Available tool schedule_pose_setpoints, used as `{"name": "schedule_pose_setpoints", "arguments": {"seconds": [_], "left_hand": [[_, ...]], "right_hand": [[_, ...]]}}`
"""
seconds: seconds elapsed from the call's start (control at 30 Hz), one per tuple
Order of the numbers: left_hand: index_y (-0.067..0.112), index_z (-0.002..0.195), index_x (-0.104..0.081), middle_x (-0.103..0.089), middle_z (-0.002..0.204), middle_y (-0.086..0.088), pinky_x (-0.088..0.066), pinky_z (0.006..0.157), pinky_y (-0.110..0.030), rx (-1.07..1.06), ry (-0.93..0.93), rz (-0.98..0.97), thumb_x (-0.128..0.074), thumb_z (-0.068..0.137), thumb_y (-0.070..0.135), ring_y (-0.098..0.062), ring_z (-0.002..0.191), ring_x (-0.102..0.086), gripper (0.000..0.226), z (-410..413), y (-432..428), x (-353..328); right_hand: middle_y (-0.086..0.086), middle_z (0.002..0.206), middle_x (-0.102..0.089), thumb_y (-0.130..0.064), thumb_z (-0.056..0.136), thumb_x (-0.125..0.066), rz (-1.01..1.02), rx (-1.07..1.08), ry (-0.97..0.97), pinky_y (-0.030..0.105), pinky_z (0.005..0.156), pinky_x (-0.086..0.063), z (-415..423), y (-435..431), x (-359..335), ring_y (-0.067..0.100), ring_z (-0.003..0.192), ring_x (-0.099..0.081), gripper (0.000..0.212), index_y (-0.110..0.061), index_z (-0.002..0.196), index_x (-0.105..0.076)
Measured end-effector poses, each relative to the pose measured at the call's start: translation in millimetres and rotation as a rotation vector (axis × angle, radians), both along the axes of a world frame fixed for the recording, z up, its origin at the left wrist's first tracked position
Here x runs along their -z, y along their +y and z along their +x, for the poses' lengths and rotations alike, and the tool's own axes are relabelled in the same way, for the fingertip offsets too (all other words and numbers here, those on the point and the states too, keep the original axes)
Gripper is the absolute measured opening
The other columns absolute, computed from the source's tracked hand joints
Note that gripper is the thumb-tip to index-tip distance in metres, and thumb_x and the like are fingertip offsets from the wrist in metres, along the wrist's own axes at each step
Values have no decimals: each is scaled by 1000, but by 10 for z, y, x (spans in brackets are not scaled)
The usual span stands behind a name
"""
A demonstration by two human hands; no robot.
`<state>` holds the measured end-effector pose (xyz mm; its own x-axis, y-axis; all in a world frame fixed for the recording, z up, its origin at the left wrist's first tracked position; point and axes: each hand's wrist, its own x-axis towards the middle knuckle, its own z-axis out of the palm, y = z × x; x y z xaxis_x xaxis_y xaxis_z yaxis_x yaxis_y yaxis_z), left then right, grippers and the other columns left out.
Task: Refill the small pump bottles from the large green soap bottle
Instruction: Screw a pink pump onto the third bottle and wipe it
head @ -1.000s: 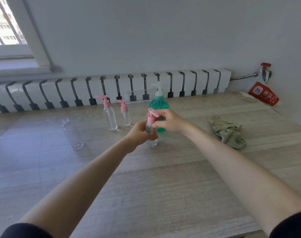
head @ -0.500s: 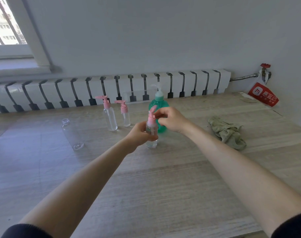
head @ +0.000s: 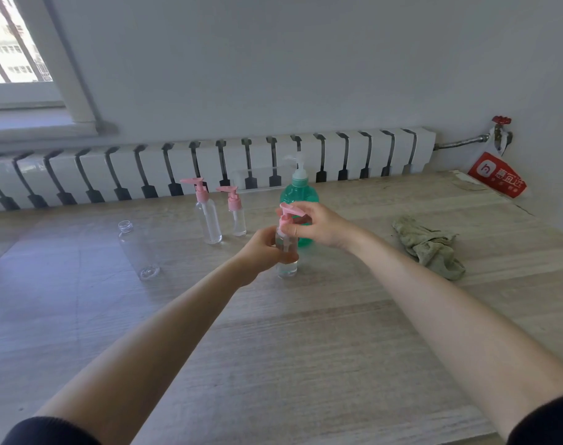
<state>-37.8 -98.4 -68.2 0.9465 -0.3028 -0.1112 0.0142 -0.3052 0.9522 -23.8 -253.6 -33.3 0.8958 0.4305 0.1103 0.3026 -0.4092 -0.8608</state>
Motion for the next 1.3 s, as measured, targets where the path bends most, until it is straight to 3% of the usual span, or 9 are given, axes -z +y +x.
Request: {"name": "schedule_pose_setpoints", "arguments": {"seconds": [0.17,0.3,0.43,0.53,0.73,0.93,1.03,1.13,1.3], "left_hand": [[10,115,-56,-61,96,-1,-47,79,-27,-16,-2,14,-66,81,-3,-15,89,-57,37,-3,-21,-6],[12,102,-58,-61,92,-4,-49,69,-24,-65,-53,47,-65,84,1,-14,81,-58,22,-19,-55,-14],[5,99,-60,-63,92,-19,-54,81,-40,-181,-150,90,-66,82,4,-25,83,-59,19,-32,-107,34],[1,90,-60,-62,77,-15,-51,69,-36,-249,-210,73,-61,80,2,-20,71,-57,10,-68,-175,58],[-5,94,-59,-64,88,-28,-51,69,-45,-272,-273,183,-59,83,9,-34,73,-59,18,-63,-256,32],[9,108,-56,-58,89,0,-49,72,-26,-260,-138,122,-70,81,12,-17,84,-57,31,-49,-313,39],[12,119,-52,-58,105,-1,-50,87,-33,-240,-68,103,-73,80,10,-18,98,-58,44,-81,-374,2],[15,118,-51,-57,106,0,-46,82,-30,-222,-59,117,-74,79,9,-17,97,-56,46,-105,-423,-20],[14,124,-49,-56,108,0,-46,85,-31,-179,-48,134,-76,76,7,-18,101,-55,56,-107,-454,-29]], "right_hand": [[-1,134,-55,-23,92,-59,-70,34,-67,23,100,-39,-32,7,-19,7,115,-51,32,-8,120,-62],[0,119,-64,-29,94,-56,-156,183,-299,23,87,-45,-59,135,104,12,105,-57,38,-15,128,-58],[4,105,-68,-36,95,-52,-228,382,-448,31,79,-51,-18,246,248,19,94,-61,37,-15,122,-63],[5,103,-67,-39,95,-48,-241,493,-517,28,75,-49,-12,319,316,18,94,-59,37,-15,120,-65],[4,105,-68,-37,95,-52,-170,572,-454,24,72,-46,-29,348,326,17,93,-61,36,-16,122,-64],[-5,100,-65,-41,92,-55,51,479,-282,22,75,-46,-140,-32,180,10,91,-60,36,-12,111,-64],[-1,104,-63,-27,97,-47,-129,771,-313,24,69,-45,-98,-492,221,16,95,-61,23,-14,112,-59],[9,122,-54,-16,91,-52,-540,1004,-177,34,78,-45,-54,-928,222,25,107,-54,34,-10,123,-49],[16,137,-43,-38,91,-55,-848,1109,227,36,96,-39,-3,-1386,222,30,124,-42,55,-6,135,-44]]}}
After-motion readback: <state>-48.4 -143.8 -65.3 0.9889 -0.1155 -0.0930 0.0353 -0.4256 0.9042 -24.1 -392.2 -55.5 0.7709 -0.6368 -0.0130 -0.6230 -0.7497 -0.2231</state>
